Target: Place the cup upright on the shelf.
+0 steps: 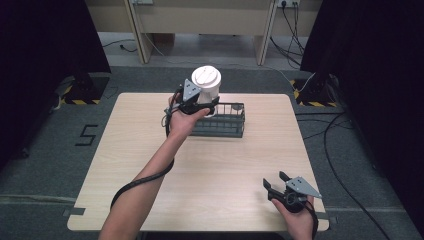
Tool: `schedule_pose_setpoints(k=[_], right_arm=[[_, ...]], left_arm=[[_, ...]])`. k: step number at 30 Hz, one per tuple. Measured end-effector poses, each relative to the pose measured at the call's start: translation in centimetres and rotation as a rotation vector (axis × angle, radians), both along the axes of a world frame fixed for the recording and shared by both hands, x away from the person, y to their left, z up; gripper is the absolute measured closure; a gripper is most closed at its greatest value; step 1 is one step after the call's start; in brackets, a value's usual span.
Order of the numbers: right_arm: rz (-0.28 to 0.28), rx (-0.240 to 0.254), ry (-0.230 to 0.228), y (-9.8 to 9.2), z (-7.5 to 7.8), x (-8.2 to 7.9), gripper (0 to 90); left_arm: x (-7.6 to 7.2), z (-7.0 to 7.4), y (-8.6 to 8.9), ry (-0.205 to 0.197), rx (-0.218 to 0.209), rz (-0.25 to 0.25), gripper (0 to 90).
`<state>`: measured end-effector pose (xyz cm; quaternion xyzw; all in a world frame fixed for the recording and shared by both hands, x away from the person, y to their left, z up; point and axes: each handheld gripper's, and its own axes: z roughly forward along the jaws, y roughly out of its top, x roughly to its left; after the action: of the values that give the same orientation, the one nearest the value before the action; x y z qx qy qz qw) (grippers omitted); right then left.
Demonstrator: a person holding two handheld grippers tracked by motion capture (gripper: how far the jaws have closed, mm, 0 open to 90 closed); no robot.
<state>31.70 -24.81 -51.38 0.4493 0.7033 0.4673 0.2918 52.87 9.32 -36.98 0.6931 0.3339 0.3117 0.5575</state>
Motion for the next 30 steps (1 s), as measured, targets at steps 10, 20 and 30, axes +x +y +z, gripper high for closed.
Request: schedule_pose_setpoints(k=[10,20,30], right_arm=[[-0.004,0.008,0.007,0.1,0.0,-0.1,31.2],[-0.003,0.007,0.006,0.1,0.0,-0.1,31.3],[-0.002,0.007,0.008,0.1,0.0,-0.1,31.3]], left_arm=[[1.6,-1.0,-0.8,0.030,0.010,0.025,17.5],[2.8,-2.5,-1.7,0.057,0.013,0.042,17.5],[3.8,-3.9,-1.9,0.090,0.018,0.065,17.4]])
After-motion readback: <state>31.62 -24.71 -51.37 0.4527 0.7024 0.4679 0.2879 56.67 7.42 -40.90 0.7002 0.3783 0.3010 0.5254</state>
